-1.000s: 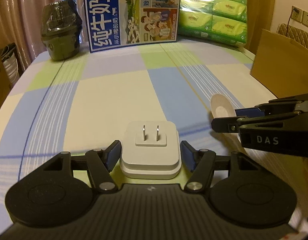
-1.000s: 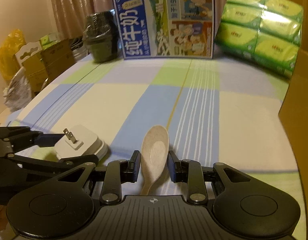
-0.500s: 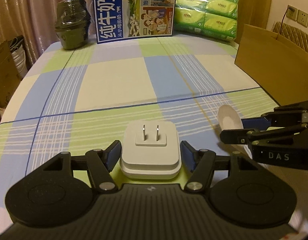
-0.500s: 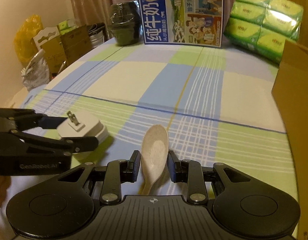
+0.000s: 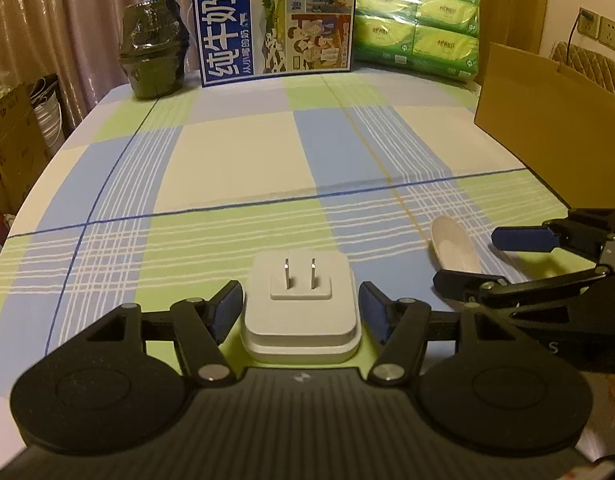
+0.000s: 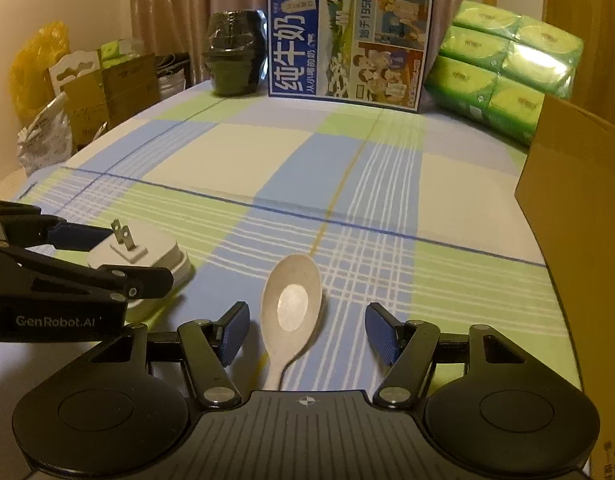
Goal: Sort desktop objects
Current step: 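Lift plug with left tool while right tool lifts spoon toward cardboard box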
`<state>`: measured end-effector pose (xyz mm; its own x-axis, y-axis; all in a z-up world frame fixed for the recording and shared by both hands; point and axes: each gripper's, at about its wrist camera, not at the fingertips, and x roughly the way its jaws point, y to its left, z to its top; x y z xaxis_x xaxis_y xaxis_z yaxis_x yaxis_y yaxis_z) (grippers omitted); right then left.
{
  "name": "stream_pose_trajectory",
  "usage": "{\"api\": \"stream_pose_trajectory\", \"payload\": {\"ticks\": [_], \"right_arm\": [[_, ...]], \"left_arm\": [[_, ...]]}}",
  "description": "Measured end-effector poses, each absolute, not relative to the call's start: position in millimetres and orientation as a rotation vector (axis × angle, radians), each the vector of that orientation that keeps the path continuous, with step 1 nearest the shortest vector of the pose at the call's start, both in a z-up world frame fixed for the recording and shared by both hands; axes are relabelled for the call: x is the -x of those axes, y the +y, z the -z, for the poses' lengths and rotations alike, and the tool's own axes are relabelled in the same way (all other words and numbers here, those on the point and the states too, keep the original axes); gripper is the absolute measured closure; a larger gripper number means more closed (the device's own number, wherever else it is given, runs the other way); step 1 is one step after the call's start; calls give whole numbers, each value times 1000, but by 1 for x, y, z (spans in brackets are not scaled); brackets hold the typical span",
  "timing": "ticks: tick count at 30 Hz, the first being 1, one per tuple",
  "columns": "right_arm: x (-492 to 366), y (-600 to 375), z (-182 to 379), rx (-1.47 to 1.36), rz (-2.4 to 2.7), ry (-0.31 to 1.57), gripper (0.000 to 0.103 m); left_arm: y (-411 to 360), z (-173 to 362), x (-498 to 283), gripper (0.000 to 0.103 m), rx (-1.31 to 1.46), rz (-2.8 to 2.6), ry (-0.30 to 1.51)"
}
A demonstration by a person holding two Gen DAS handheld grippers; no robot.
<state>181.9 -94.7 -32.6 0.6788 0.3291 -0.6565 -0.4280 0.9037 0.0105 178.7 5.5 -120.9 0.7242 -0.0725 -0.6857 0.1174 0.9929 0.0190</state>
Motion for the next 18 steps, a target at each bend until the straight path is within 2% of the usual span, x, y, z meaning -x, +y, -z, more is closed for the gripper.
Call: {"api": "stream_pose_trajectory", "payload": {"ticks": [7, 13, 18], "right_arm": [[-182, -85, 37, 147, -418, 708, 49], [-185, -83, 37, 146, -415, 707, 62], [-187, -83, 37, 139, -407, 706, 64]], "left_arm": [[11, 121, -182, 41, -51, 106, 747], [10, 124, -185, 41, -53, 115, 769], [7, 126, -185, 41, -65, 114, 772]]}}
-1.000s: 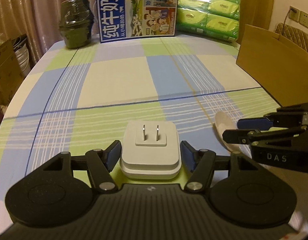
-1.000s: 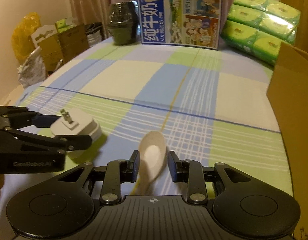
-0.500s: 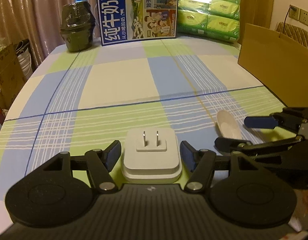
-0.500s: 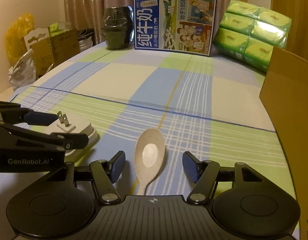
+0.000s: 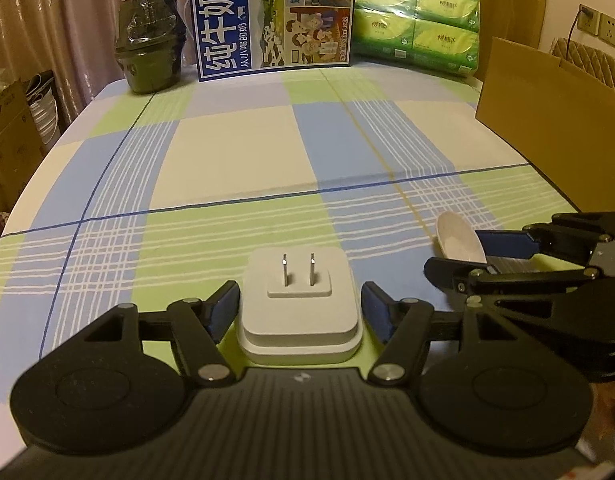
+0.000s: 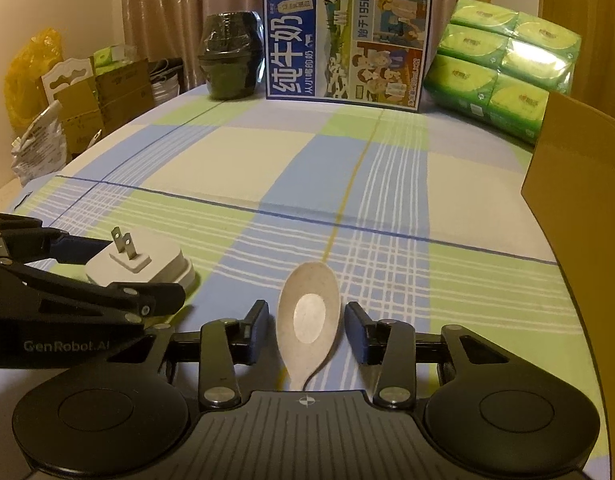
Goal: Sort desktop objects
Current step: 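Lift plug with left tool while right tool lifts spoon toward cardboard box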
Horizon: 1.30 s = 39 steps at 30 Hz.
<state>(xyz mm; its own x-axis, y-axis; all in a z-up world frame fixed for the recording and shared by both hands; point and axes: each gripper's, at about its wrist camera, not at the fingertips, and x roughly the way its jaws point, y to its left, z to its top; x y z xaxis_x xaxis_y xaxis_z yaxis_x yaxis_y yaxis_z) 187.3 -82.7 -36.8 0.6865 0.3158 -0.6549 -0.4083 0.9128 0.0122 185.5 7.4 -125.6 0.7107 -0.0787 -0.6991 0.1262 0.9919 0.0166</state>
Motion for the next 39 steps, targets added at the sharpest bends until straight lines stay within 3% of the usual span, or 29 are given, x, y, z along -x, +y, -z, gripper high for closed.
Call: {"api": "stream_pose_trajectory", "payload": {"ticks": [7, 39], "right_arm": [[-188, -80, 36, 144, -409, 706, 73], [-137, -120, -36, 17, -344, 531, 75]], "left_arm": [[7, 130, -188, 42, -69, 111, 785], [-10, 76, -146, 43, 8, 101, 669]]}}
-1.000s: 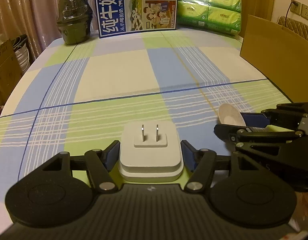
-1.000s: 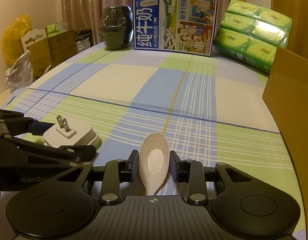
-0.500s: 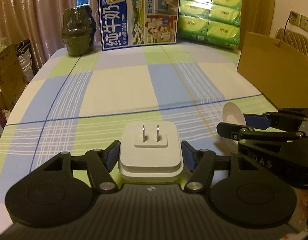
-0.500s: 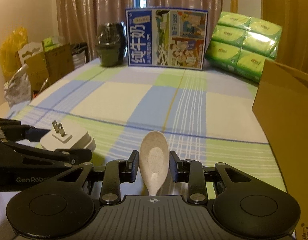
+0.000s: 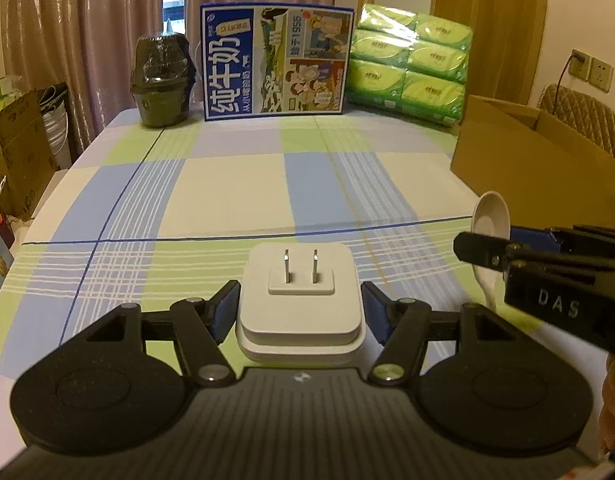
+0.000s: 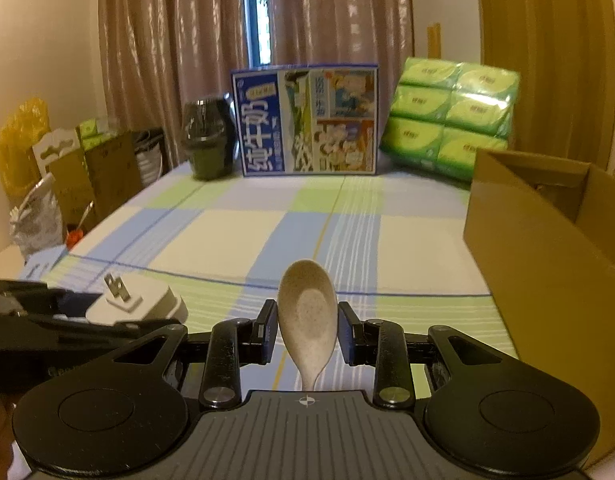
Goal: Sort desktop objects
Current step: 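Lift plug with left tool while right tool lifts spoon toward cardboard box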
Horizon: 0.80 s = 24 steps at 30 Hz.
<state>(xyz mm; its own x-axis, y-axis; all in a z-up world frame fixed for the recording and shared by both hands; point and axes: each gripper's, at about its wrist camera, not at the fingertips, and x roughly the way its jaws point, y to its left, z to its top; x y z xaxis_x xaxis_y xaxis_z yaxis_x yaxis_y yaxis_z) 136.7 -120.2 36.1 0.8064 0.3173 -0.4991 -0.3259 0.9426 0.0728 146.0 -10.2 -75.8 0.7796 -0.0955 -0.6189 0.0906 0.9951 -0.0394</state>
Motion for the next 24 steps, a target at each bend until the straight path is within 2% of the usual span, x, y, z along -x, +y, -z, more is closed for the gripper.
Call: {"api": "stream_pose_trajectory", "payload": {"ticks": [24], "right_arm": [[-124, -142, -59, -19, -317, 462, 78]], "left_arm": [[-16, 63, -127, 43, 21, 107, 637]]}}
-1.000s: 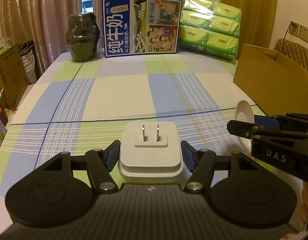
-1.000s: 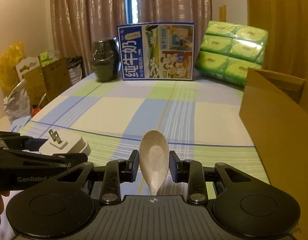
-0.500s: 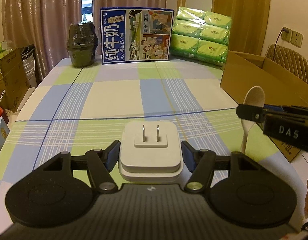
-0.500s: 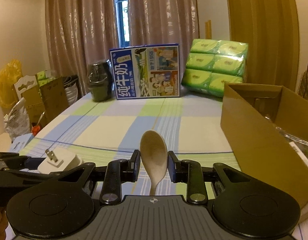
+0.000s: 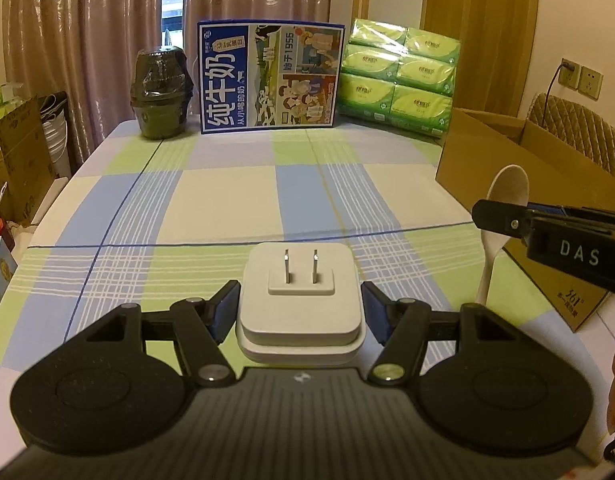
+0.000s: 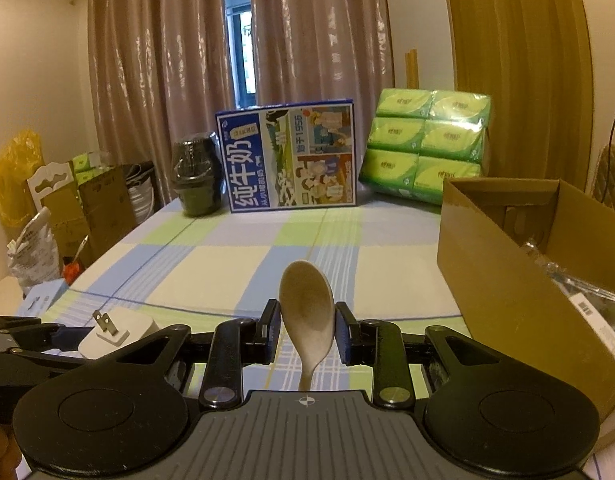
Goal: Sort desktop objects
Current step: 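Lift plug with left tool while right tool lifts spoon toward cardboard box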
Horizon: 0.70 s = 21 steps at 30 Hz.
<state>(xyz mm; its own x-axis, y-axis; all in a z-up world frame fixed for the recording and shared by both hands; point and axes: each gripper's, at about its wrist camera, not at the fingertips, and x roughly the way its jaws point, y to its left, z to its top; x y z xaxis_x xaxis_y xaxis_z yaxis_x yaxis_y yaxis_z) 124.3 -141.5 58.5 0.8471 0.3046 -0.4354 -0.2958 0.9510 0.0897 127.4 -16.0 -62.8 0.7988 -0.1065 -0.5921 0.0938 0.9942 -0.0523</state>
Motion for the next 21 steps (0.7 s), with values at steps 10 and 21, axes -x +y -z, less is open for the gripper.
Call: {"api": "stream_pose_trajectory", "payload": {"ticks": [10, 21], "right_arm": [[-120, -155, -84, -23, -295, 416, 78], [-109, -188, -125, -33, -254, 378, 78]], "left_arm": [[-27, 36, -129, 43, 21, 120, 590], [-60, 1, -121, 43, 12, 163, 568]]}}
